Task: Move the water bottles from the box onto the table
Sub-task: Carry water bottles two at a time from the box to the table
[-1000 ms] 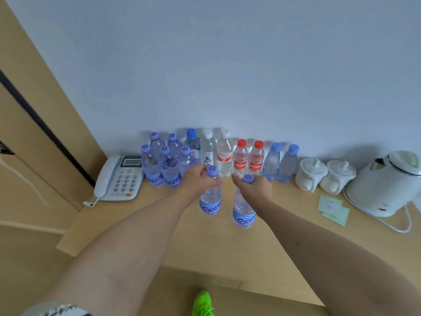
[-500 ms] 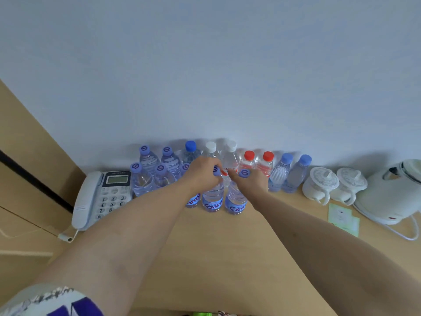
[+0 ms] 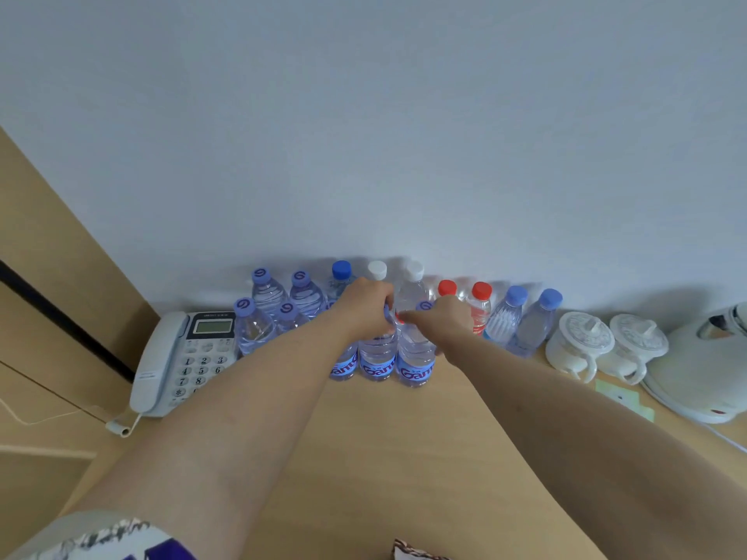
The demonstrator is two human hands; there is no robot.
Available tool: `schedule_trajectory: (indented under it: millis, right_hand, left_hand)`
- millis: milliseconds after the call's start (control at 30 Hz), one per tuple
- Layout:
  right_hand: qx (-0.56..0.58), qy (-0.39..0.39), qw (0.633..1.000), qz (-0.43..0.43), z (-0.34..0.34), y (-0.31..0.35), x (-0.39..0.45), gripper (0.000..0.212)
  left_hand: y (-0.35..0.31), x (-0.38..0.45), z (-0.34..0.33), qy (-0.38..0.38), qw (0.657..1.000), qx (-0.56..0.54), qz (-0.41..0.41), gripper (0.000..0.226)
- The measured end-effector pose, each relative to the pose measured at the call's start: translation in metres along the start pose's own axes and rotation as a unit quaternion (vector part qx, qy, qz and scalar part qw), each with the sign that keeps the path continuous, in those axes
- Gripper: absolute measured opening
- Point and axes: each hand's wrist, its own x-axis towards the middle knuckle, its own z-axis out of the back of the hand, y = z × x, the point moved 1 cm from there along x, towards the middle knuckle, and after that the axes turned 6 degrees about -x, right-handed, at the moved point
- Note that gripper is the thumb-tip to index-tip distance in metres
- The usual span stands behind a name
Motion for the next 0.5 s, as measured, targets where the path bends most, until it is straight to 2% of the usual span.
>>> schedule_trajectory:
  millis: [367,500]
  right_hand:
    - [0.057,-0.019,0.998,-0.004,-0.007,-0.006,-0.008,0.051]
    - [0.115,-0.024,0.993,-0.011,-0.006,-0.009,-0.014,0.054]
  left_hand:
    - [-0.001,-0.008,-0.004,0.005,1.0,-0.001,0.003,0.025]
    - [0.002,-0.011,-0.01,0.001,1.0,-0.01,0.007,0.014]
